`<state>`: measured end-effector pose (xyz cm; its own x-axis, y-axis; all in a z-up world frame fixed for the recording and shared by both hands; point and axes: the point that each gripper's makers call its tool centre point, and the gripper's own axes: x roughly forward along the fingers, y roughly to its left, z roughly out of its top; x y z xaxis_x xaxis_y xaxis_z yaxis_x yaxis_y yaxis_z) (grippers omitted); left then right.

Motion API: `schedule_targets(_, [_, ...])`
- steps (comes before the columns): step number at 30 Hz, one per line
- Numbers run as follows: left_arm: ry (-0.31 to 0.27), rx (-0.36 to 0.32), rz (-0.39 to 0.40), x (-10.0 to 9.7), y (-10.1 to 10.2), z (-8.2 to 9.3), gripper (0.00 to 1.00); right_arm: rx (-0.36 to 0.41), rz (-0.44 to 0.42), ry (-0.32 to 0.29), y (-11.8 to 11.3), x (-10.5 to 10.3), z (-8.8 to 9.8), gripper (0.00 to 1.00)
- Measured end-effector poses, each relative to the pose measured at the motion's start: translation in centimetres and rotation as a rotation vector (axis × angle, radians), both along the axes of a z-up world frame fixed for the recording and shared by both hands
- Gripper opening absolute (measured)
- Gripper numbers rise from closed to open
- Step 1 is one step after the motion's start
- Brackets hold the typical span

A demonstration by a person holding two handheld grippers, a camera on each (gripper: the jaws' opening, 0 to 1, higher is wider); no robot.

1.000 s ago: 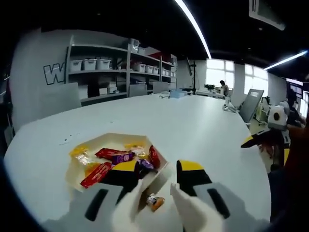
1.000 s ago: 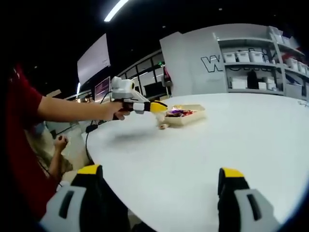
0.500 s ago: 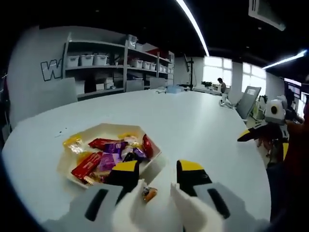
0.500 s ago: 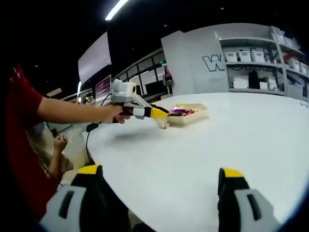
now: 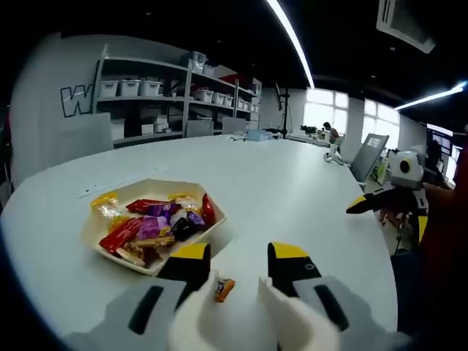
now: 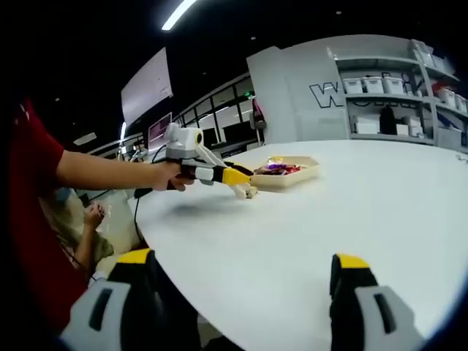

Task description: Place the target food into the container with the food tongs after gripping and lifting it, then release it inside without dropping or visibly crushing the food.

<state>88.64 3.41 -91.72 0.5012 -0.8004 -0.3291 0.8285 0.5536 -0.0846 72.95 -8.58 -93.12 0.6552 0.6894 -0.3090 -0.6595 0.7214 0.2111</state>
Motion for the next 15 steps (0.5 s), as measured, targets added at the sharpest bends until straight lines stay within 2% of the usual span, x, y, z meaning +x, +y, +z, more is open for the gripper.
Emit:
schedule_targets(4, [-0.015,0.002,-0.008,-0.5,0.1,0.3,0.3,0.001,0.007,-0.001,0.3,-0.2,0.0,0.99])
schedule_targets(5, [-0.038,-0.001,-0.005,-0.4,0.3,0.7,0.3,0.002,0.009,0.0,0.4,-0.2,0.0,0.99])
schedule_targets(8, [-0.05,-0.013,0.01,0.3,0.6,1.2,0.3,0.0,0.011,0.0,0.4,-0.3,-0.1,0.99])
schedule_targets(11, [-0.076,0.009,0.022,1.6,1.0,1.1,0.3,0.003,0.006,0.001,0.3,-0.2,-0.1,0.99])
schedule_targets(15, [-0.05,-0.006,0.0,1.9,0.7,0.5,0.3,0.006,-0.01,0.0,-0.4,0.0,0.0,0.99])
